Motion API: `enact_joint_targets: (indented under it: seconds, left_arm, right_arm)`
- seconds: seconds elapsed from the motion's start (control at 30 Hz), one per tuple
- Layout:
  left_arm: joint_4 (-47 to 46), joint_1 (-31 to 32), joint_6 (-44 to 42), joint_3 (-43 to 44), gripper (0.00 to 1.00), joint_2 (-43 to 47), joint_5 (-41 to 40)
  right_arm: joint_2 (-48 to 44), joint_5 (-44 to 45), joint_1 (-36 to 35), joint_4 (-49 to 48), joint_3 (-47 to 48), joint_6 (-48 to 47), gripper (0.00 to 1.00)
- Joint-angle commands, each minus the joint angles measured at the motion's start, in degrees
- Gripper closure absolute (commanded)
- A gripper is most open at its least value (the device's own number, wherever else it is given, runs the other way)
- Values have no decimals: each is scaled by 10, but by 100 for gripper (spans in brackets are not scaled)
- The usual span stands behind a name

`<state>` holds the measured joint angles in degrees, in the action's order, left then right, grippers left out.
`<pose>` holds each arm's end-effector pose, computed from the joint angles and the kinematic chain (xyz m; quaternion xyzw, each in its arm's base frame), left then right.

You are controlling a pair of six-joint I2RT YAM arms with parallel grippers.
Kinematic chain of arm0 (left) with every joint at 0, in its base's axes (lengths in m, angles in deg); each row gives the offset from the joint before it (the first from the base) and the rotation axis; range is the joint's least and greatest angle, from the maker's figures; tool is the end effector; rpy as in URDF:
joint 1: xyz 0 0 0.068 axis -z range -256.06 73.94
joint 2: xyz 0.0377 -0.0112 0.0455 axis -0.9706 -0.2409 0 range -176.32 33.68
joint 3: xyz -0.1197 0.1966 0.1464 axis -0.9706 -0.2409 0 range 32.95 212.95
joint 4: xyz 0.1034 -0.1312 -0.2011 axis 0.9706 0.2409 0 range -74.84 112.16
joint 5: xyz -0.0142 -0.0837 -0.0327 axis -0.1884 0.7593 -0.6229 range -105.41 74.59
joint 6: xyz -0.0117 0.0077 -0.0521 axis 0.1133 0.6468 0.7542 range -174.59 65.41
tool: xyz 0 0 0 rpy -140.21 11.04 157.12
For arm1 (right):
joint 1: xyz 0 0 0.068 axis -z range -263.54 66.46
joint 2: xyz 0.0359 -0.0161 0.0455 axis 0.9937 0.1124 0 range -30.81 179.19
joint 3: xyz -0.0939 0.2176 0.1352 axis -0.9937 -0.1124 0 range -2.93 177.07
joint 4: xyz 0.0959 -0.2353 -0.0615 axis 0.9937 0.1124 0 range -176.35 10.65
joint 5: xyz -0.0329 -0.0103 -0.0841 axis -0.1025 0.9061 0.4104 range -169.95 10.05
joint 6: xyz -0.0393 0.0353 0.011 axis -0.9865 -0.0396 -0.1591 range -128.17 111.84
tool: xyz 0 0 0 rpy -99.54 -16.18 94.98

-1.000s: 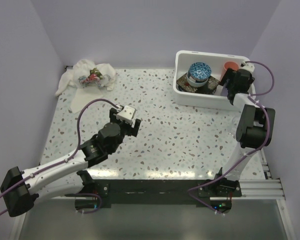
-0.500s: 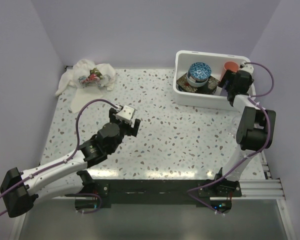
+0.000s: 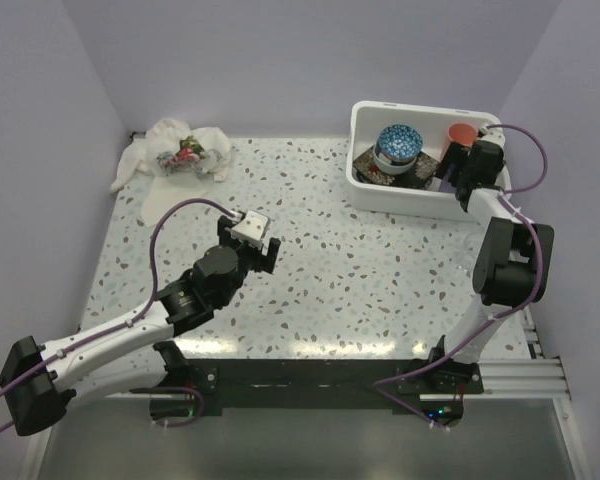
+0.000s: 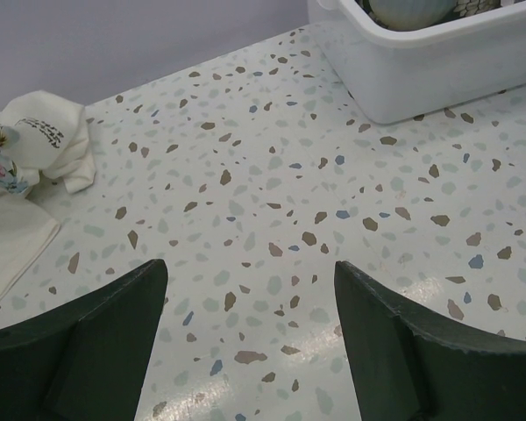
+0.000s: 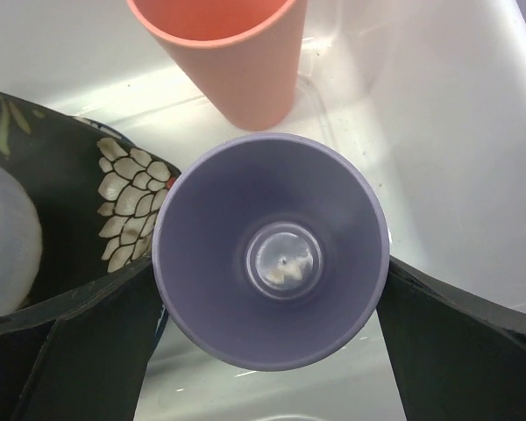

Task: Place the mixed dishes into the plastic bin
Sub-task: Pass from the right arm to the left

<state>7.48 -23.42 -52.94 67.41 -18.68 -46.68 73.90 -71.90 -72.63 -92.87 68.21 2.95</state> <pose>0.1440 -0.1583 0.2858 0.1621 0.7413 -0.0978 0.6439 0.4130 -0.0848 0.2337 0.1986 0.8281 -0.0590 0.5210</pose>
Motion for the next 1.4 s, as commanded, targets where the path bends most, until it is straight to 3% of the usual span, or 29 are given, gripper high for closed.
enact_joint_targets:
  seconds: [0.0, 0.43, 0.8, 1.07, 1.37]
  left_arm:
    - [-12, 3, -7, 6, 18, 15, 4]
    - [-8, 3, -5, 6, 18, 18, 3]
    - [-9, 3, -5, 6, 18, 9, 5]
    - [-11, 3, -3, 6, 18, 8, 6]
    - [-12, -1, 25, 20, 18, 1, 17]
  right_arm:
    - [-46, -4, -5, 36, 10, 4, 1]
    - [-66, -2, -5, 38, 0, -6, 2]
    - [-109, 6, -29, 3, 1, -26, 21]
    - [-144, 28, -76, 7, 43, -58, 23]
    - [-244, -90, -129, 19, 42, -127, 23]
